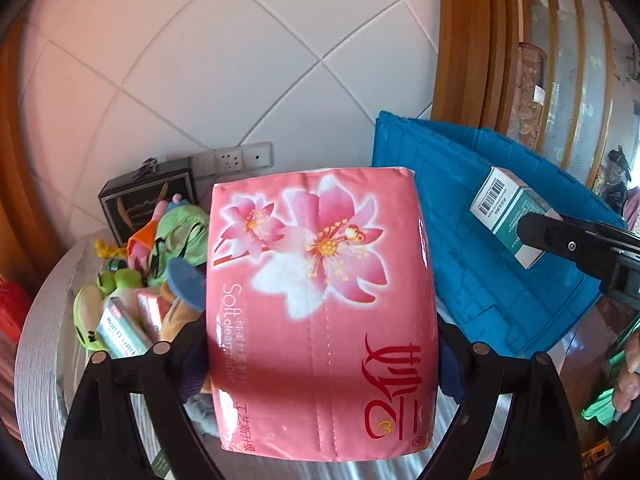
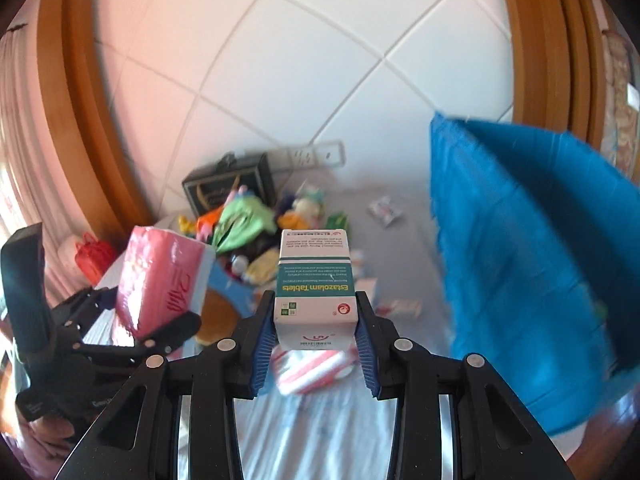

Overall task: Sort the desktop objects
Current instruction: 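Carry the pink tissue pack and tablet box over the blue crate with both tools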

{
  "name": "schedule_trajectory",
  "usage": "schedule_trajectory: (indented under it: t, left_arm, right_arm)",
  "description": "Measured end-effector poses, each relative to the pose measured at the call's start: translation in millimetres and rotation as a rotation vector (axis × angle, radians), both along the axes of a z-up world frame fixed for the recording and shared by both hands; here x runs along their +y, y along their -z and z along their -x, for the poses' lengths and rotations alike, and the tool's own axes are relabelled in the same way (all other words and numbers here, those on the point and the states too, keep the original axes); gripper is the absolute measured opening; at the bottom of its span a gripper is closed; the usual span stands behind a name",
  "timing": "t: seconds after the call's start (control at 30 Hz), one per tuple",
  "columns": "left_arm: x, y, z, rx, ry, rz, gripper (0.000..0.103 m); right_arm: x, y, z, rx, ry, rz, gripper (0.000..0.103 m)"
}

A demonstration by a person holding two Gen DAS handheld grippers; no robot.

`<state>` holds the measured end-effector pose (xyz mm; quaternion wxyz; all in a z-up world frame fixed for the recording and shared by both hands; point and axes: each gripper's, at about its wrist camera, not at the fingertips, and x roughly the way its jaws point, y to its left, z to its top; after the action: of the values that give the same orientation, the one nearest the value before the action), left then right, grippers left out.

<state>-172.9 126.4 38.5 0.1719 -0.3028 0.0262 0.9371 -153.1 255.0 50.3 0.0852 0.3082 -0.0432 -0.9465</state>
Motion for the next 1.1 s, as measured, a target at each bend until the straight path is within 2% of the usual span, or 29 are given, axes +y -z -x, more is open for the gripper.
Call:
schedule_trajectory:
  t: [0.2,0.3,0.4,0.5,0.63,0.73,0.87,0.97,1.1]
  left_arm:
    - [93.3,-43.6,0.6,0.087,0.051,-0.034,0.090]
    - [141.0,-64.2,3.4,0.107,0.085,-0.051,0.090]
    - [185.4,-84.3,12.0,0.091,0.126,-0.069,0.090]
    - [233.3,-96.7,24.7,0.046,0.161,-0.059,0.090]
    - [288.8,-98.2,47.6,-0.056,0.202,-0.050,0.090]
    - [330.6,-88.8,62.1,-0.106,0.223,0.005,0.090]
    - [374.2,-73.2,86.3,-0.221,0.248,0.077,0.090]
    - [399.8,-62.1,107.2,-0.296,0.249,0.121,0.090]
    - [418.0,-43.5,134.2,-0.357,0.218,0.180,0.090]
  right_arm:
    - [88.6,-41.1,-3.4,0.134,0.058,-0.031,0.036]
    - [136.5,-49.7,2.3,0.159,0.107,-0.056,0.036]
    - [182.5,-53.3,14.0,0.153,0.154,-0.079,0.036]
    - [226.3,-52.4,28.5,0.122,0.202,-0.098,0.036]
    - [275.5,-40.7,39.3,0.068,0.271,-0.124,0.036]
    - [303.0,-28.0,45.0,0.026,0.318,-0.136,0.036]
    - [330.5,-19.7,45.4,-0.017,0.347,-0.129,0.036]
    - [344.3,-23.0,54.2,-0.045,0.344,-0.132,0.036]
    - [368.3,-27.3,85.6,-0.135,0.317,-0.130,0.036]
